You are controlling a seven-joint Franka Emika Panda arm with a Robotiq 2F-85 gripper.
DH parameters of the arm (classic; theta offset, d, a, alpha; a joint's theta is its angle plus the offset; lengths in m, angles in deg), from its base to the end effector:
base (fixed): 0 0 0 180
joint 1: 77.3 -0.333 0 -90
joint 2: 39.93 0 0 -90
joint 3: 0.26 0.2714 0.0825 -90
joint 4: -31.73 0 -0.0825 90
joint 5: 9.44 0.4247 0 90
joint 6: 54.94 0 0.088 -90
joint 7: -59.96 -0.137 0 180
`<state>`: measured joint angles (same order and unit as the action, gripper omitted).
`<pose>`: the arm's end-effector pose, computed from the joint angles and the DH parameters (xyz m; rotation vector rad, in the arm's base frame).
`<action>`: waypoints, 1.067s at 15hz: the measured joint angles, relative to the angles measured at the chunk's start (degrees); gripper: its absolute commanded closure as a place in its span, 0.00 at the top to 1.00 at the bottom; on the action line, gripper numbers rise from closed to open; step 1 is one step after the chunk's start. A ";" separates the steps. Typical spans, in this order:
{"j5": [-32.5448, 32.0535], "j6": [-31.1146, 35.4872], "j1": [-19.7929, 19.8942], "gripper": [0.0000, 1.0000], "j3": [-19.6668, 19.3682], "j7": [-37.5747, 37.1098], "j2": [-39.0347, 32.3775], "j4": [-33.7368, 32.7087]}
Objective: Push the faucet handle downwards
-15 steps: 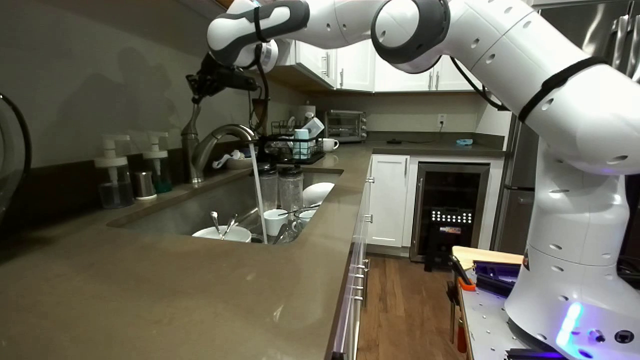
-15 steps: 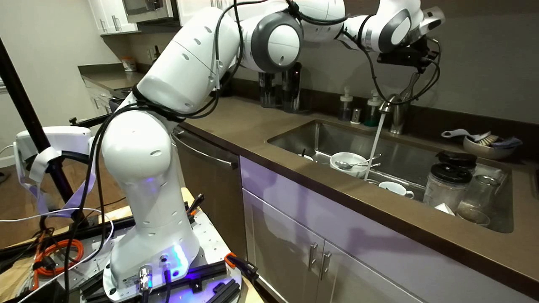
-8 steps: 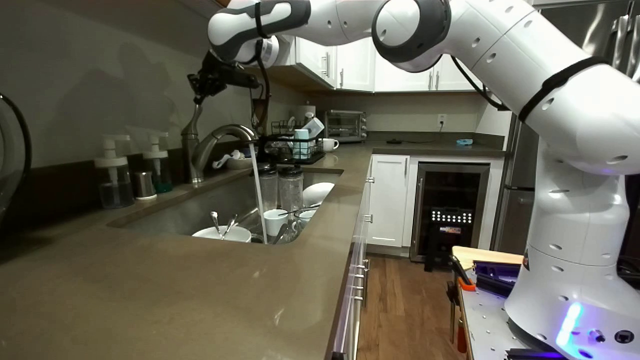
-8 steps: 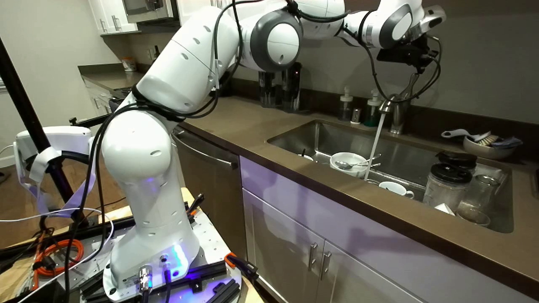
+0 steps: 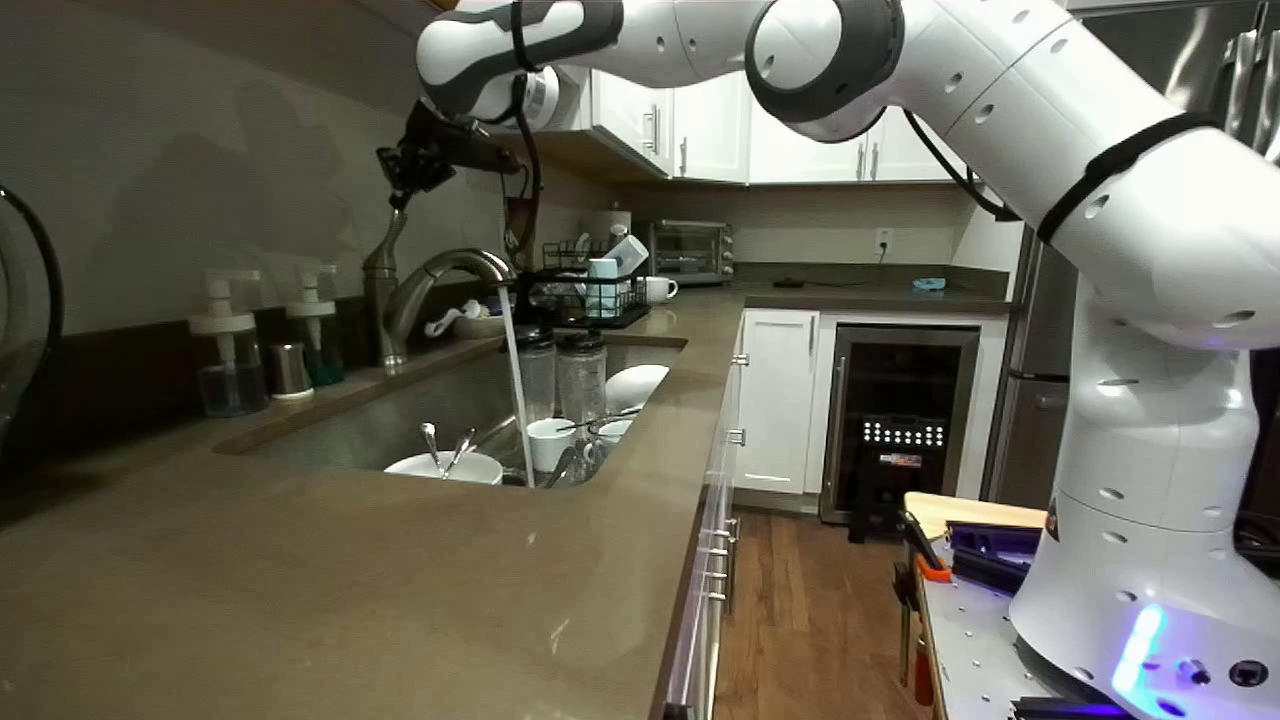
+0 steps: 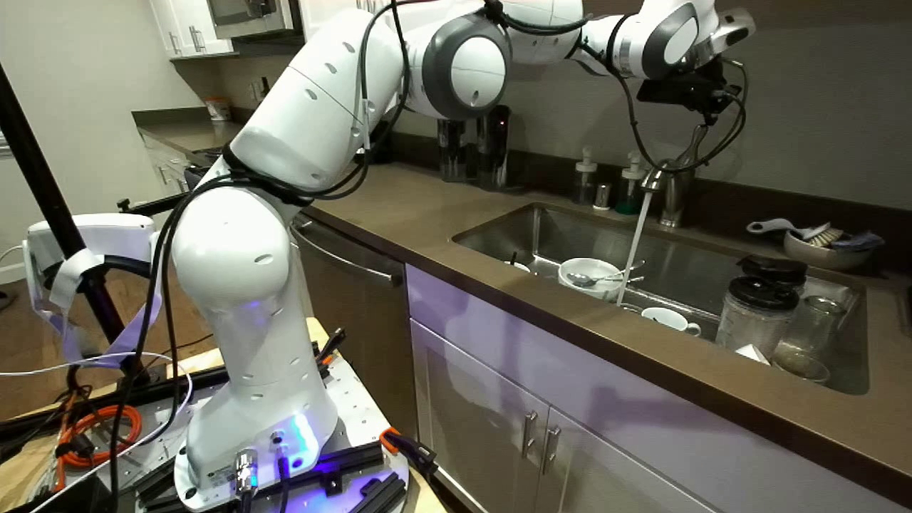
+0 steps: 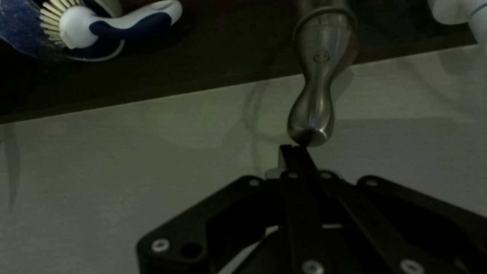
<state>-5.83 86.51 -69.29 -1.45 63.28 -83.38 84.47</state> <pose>0.8274 -0.1261 0.4757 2.8572 -0.1772 1.1937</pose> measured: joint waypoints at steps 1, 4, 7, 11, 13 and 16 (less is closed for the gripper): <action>0.00 0.04 0.00 0.04 0.00 0.02 0.00 0.01; 0.00 0.15 0.01 0.04 0.00 0.14 0.01 0.08; 0.03 0.77 0.04 0.04 0.05 0.20 0.27 0.72; 0.08 4.56 0.17 0.04 0.13 0.23 0.77 3.23; 0.11 7.20 0.38 0.04 0.24 0.30 0.89 4.88; 0.14 9.12 0.96 0.04 0.69 0.77 1.55 7.43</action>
<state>-5.68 95.62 -68.33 -0.76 64.05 -81.83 91.90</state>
